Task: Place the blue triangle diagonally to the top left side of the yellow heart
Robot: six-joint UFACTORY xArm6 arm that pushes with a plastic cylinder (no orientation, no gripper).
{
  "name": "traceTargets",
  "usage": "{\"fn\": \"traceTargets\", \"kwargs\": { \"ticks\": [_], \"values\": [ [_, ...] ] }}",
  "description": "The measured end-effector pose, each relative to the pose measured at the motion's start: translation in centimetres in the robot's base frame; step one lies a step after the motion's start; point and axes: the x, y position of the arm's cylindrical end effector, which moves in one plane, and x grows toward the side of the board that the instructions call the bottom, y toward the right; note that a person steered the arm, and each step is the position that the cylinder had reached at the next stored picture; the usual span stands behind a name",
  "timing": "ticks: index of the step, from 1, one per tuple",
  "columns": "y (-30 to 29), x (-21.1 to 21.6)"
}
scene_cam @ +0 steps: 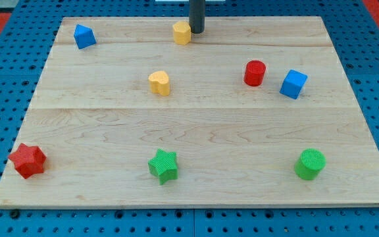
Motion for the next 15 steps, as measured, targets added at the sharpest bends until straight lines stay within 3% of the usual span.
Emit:
{"fn": "traceTargets", "kwargs": {
  "ticks": [4,6,7,8,9,10,15],
  "values": [
    [0.9,-0.9],
    [10.3,-0.7],
    [11.2,2.0],
    [18.0,4.8],
    [20.0,9.4],
    [20.0,11.3],
    [20.1,12.6]
  ]
}}
